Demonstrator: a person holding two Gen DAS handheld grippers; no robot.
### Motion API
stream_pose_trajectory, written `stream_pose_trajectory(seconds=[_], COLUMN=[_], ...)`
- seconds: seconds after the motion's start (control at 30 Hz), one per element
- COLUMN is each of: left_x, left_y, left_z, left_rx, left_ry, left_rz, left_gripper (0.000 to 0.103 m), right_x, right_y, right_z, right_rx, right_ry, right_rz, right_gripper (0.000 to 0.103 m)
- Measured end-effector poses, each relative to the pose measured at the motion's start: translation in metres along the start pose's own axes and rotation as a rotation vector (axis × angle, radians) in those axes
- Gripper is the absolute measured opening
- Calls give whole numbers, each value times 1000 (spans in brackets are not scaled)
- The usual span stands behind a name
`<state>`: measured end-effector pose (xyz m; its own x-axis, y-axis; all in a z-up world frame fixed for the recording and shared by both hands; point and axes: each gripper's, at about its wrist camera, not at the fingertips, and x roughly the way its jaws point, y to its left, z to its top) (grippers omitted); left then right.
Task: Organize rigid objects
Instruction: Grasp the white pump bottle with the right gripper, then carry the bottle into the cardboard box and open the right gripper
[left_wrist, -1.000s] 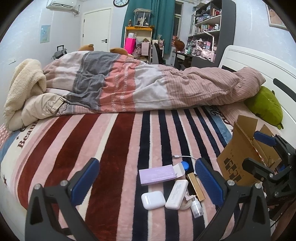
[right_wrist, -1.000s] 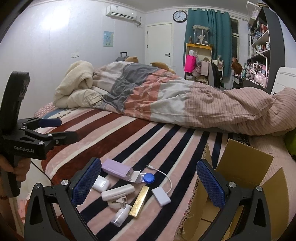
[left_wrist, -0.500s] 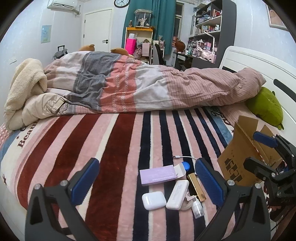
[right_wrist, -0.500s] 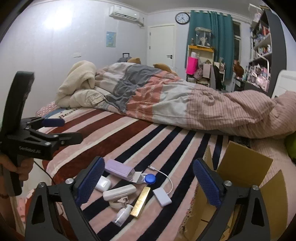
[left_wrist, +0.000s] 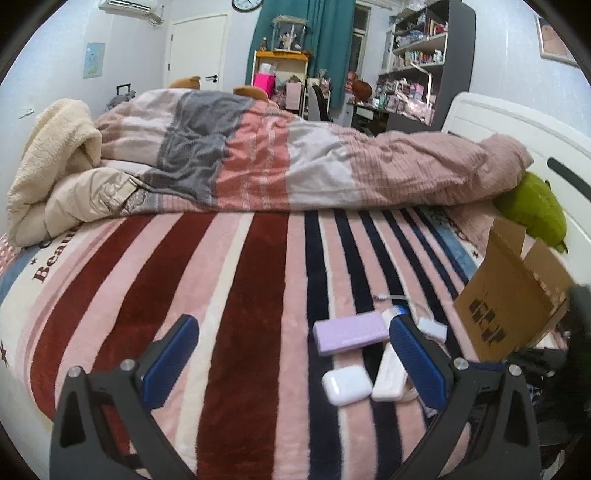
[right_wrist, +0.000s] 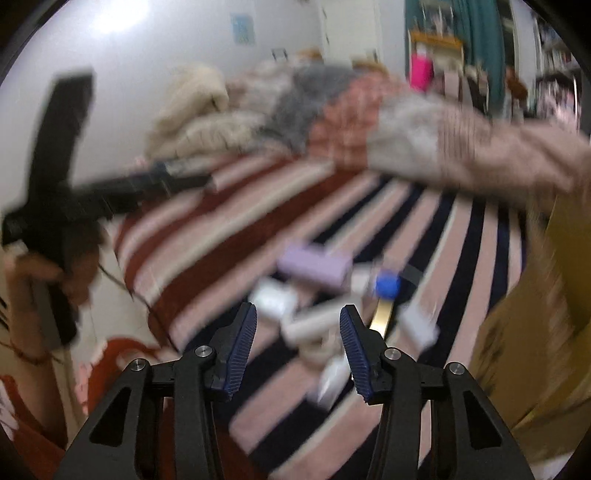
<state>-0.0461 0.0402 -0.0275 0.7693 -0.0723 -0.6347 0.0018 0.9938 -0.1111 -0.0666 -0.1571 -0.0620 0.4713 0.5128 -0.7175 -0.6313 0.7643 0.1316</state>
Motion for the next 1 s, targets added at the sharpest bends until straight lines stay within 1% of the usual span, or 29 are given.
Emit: stream_pose_trajectory(seconds=[0.03,0.1,0.13,0.2,0.23,0.27,0.33,0.43,0.5,0.53,0.57,0.63,0.73,0.87,0.93,0.97,1.0], left_x=[4,9,11,15,16,17,18,19,19,18,17,14,8,0,-5,-8,-10], left_y=[1,3,4,6,6,6,7,7,4,2,0,-4,-13,-28,-37,-43,-47], left_z=[-3,-8,-11,-14,-15,-16,-17,-17,-17,-17,-17,-17,-16,-13,-8,-4,-1], left_rx=[8,17,18,21,24,27,29,28,35,40,45,51,61,82,89,94,98], left_ry=[13,35,42,55,57,58,59,64,69,72,76,79,76,77,78,81,83], left_rz=[3,2,-2,-7,-8,-8,-12,-18,-25,-30,-36,-41,-40,-64,-100,-136,-165], left_gripper=[102,102,102,102,102,102,102,102,102,102,102,102,102,102,102,102,102], right_x=[10,31,42,56,61,65,72,72,74,74,75,71,60,43,30,21,12], right_y=[-3,-12,-18,-25,-30,-33,-39,-39,-37,-36,-33,-31,-32,-29,-24,-21,-18], right_z=[-9,-25,-34,-45,-48,-49,-49,-45,-43,-44,-42,-41,-48,-50,-46,-42,-36], right_rx=[30,76,112,163,179,195,231,266,247,229,210,187,167,145,98,72,56], right_ry=[52,127,165,200,210,212,212,218,226,227,230,228,224,182,151,125,92], right_rz=[-7,-34,-42,-54,-70,-82,-111,-131,-156,-169,-185,-181,-177,-152,-151,-142,-114], right_gripper=[43,42,38,36,33,30,29,27,26,21,20,20,20,20,20,20,20])
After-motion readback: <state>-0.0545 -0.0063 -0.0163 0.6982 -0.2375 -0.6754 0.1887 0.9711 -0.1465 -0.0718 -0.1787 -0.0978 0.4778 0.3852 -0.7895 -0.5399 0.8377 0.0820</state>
